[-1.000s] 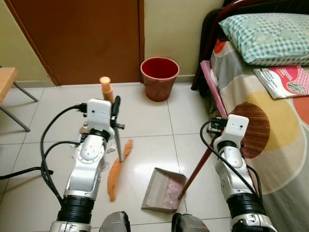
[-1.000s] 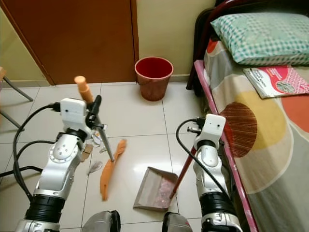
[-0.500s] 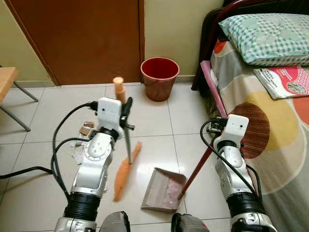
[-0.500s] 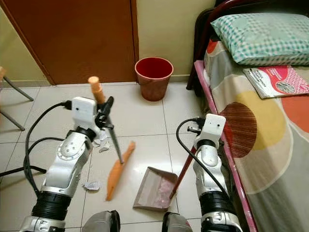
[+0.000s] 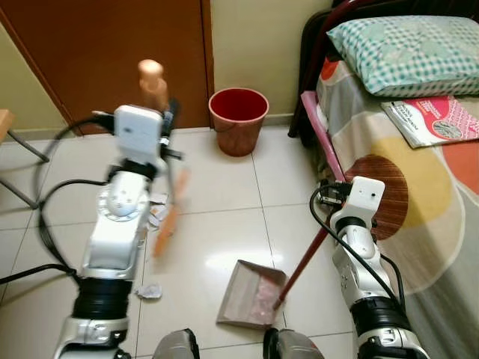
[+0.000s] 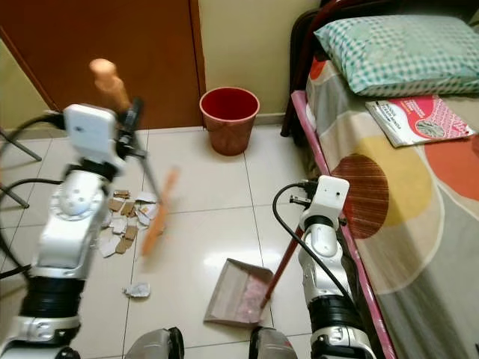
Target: Sweep floor
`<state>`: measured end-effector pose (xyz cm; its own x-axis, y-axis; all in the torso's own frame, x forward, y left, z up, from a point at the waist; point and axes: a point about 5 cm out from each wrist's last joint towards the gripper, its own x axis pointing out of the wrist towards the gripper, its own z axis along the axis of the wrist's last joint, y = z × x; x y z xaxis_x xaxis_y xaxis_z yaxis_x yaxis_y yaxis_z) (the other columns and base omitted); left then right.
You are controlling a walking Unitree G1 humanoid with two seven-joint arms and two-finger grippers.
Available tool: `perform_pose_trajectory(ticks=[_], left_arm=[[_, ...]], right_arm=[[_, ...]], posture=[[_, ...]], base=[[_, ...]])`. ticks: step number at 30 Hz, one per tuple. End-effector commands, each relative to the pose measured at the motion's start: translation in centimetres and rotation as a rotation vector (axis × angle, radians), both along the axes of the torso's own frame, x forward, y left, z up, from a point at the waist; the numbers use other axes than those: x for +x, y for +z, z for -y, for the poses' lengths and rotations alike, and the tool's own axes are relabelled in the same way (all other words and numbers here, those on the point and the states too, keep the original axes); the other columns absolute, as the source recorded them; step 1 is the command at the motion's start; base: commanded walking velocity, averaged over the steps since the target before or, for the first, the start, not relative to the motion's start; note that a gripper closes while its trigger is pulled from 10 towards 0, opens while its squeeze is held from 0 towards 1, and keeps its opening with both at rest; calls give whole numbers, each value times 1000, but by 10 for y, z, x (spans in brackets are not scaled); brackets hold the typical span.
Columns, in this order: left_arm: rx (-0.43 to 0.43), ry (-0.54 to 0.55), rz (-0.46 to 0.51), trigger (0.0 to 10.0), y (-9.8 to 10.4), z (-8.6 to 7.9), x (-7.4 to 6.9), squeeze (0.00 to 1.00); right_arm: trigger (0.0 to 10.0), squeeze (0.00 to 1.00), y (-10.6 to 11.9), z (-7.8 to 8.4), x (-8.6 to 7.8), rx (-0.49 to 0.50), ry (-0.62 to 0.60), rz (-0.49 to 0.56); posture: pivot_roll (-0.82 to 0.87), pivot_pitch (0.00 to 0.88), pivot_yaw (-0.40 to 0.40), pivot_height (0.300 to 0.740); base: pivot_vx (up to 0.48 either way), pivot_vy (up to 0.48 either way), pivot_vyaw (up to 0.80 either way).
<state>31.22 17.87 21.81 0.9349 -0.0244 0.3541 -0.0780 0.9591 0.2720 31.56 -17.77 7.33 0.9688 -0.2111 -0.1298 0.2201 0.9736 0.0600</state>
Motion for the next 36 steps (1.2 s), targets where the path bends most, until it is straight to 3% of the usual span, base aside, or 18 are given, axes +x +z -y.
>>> perform_pose_trajectory(ticks=[1,6,12,18,26,35,36], left_arm=[[12,48,14,10000,3,-7,-5,0],[18,165,-73,10000,-16,-28,-23,0],[5,157,-147,10000,-35,-25,-33,0],[-91,125,-248,10000,-60,-17,-32,0],[-222,-86,-430,10000,-86,18,-21,0],[-266,-247,-504,10000,-91,42,-8,0],[-299,-330,-502,10000,-87,54,-3,0]], right_arm=[[10000,0,2,0,2,3,3,12],[10000,0,2,1,2,2,8,8],[10000,0,2,2,3,0,10,5],[10000,0,2,2,3,-8,13,6],[10000,0,1,0,9,12,25,-26],[10000,0,1,-5,16,-6,42,-68],[10000,0,2,-8,20,-15,42,-72]], posture=[[37,134,11,740],[41,138,7,740],[41,137,5,740],[28,137,1,740],[21,139,1,740],[16,142,2,740],[15,150,4,740]], base=[[0,0,0],[0,0,0],[0,0,0],[0,0,0],[0,0,0],[0,0,0],[0,0,0]])
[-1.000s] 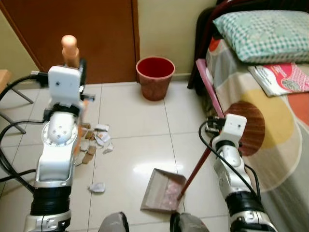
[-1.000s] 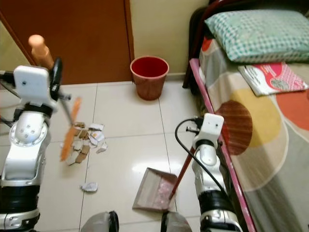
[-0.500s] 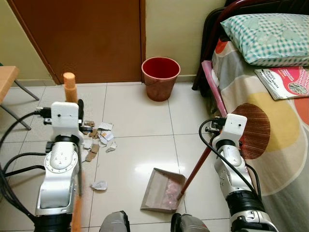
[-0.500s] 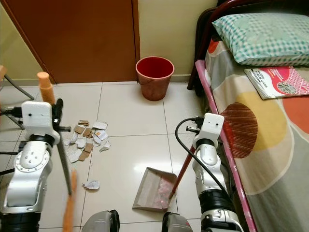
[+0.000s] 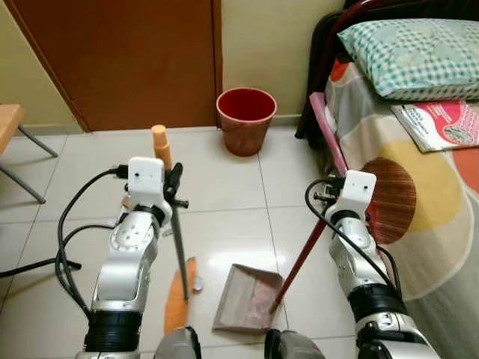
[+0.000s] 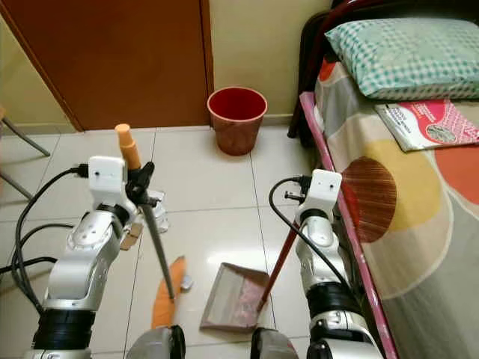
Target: Sweep floor
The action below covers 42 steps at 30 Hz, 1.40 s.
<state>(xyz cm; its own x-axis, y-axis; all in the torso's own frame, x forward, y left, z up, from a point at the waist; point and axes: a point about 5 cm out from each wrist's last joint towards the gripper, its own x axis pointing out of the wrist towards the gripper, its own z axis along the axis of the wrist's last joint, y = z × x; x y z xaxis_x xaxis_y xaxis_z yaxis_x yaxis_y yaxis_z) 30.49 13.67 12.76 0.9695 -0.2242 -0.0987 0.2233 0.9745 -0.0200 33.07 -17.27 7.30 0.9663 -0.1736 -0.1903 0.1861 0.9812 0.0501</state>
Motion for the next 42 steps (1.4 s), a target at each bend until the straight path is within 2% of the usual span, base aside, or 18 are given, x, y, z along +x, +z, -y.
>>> perform_pose_trajectory(ticks=[1,6,9,13,16,18,21,25,31,34,35,39,42], left_arm=[[-92,-105,0,10000,6,17,7,0],[-101,-234,41,10000,18,37,18,0],[-81,-278,73,10000,24,45,21,0],[-98,-328,98,10000,33,54,25,0],[-147,-327,107,10000,39,56,29,0],[-248,-328,109,10000,45,59,30,0],[-280,-314,132,10000,49,57,32,0],[-233,-261,176,10000,49,44,35,0],[-82,-114,259,10000,50,1,37,0],[-62,-3,280,10000,52,-28,37,0],[-62,-3,280,10000,52,-28,37,0],[-15,85,278,10000,46,-54,35,0],[12,93,261,10000,39,-58,33,0]], right_arm=[[10000,0,3,-4,6,-22,6,-12],[10000,0,7,-14,13,-39,20,-21],[10000,0,6,-19,14,-48,29,-25],[10000,0,6,-22,13,-100,44,-19],[10000,0,8,-19,13,-143,36,-6],[10000,0,10,-12,14,-206,28,2],[10000,0,12,-6,14,-249,29,15],[10000,0,12,1,12,-315,32,20],[10000,0,9,12,10,-301,12,6],[10000,0,6,12,9,-278,15,-6],[10000,0,6,12,9,-278,15,-6],[10000,0,4,8,10,-270,52,-19],[10000,0,3,8,10,-266,61,-25]], posture=[[15,150,4,740],[9,153,3,740],[8,159,-8,740],[9,159,-10,740],[4,161,-11,740],[0,161,-10,740],[-3,163,-11,740],[-7,163,-11,740],[-3,161,-9,740],[0,161,-10,740],[0,161,-10,740],[5,164,-12,740],[7,168,-12,740]], base=[[0,0,0],[0,0,0],[0,0,0],[0,0,0],[0,0,0],[0,0,0],[0,0,0],[0,0,0],[0,0,0],[0,0,0],[0,0,0],[0,0,0],[0,0,0]])
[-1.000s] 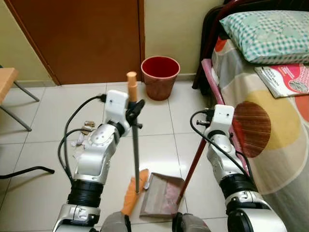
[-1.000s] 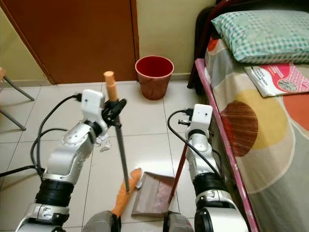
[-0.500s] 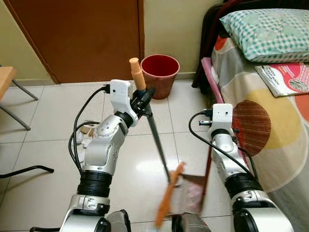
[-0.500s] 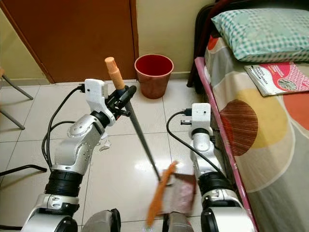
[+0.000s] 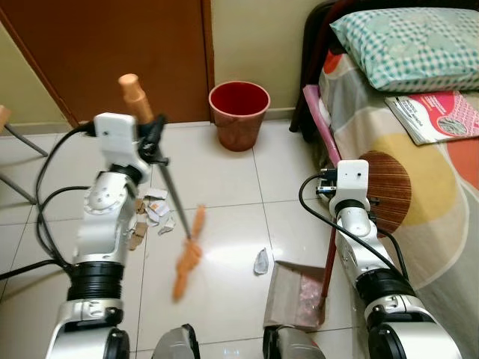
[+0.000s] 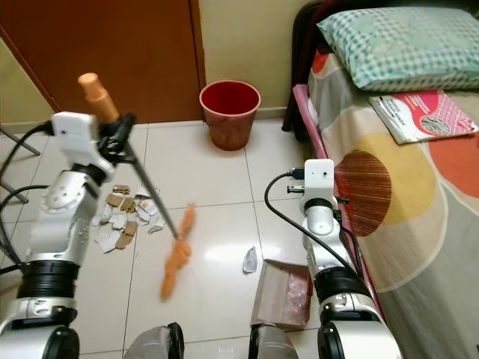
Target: Sweep floor
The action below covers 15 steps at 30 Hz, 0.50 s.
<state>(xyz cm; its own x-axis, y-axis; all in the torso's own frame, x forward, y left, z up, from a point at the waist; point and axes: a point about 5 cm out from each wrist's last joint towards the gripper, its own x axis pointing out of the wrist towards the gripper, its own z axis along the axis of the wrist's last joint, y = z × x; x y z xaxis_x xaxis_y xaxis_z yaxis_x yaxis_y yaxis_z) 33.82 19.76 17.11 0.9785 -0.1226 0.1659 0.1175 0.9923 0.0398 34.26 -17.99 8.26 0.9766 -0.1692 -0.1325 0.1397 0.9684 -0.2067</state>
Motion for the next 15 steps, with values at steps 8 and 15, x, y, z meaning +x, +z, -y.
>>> perform_pose_trajectory(ticks=[8,15], left_arm=[[44,-38,-56,10000,-29,20,-4,0],[96,-79,-70,10000,-40,34,-8,0]], right_arm=[[10000,0,10,14,4,-32,-83,66],[10000,0,19,10,10,-23,-87,100]], posture=[[1,160,-11,740],[1,160,-11,740]], base=[[0,0,0],[0,0,0]])
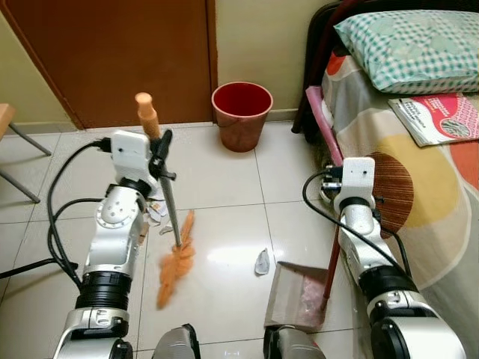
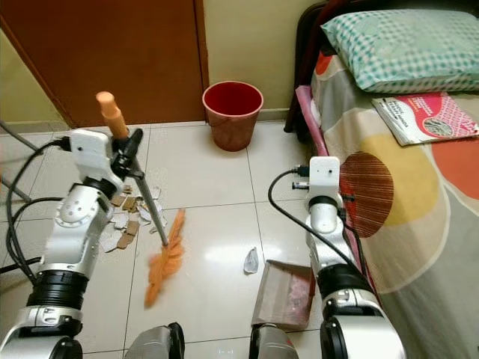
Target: Sweep floor
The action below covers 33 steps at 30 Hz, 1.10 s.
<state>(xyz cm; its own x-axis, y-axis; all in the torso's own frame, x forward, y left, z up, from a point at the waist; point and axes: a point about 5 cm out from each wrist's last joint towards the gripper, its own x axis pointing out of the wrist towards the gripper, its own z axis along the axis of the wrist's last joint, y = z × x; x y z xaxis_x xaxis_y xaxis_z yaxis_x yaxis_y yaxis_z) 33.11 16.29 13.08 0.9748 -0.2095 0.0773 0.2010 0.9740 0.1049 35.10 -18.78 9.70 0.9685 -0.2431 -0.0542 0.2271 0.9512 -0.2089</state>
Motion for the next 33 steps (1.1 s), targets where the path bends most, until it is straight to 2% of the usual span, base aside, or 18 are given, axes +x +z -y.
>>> perform_pose_trajectory(ticks=[1,4,8,13,17,24,29,33], left_arm=[[12,-13,4,10000,-2,1,-2,0],[-2,-29,-8,10000,-7,4,-4,0],[-15,-56,-15,10000,-10,10,-8,0],[-34,-111,-11,10000,-10,20,-11,0],[-77,-202,-26,10000,-11,32,-16,0],[-90,-310,-55,10000,-15,45,-24,0],[-97,-362,-74,10000,-15,54,-30,0],[-152,-362,-96,10000,-15,59,-31,0]], right_arm=[[10000,0,6,1,4,2,-12,26],[10000,0,12,-8,10,8,3,40],[10000,0,17,-28,17,17,55,52],[10000,0,13,-48,17,40,122,23],[10000,0,3,-67,13,63,197,-5],[10000,0,-13,-81,3,70,236,-42],[10000,0,-18,-80,0,70,250,-52],[10000,0,-20,-78,1,75,260,-67]], posture=[[1,160,-11,740],[9,159,-10,740],[23,156,-14,740],[31,156,-18,740],[35,155,-22,740],[79,151,-4,740],[150,144,-38,740],[162,143,-63,740]], base=[[0,0,0],[0,0,0],[0,0,0],[0,0,0],[0,0,0],[0,0,0],[0,0,0],[0,0,0]])
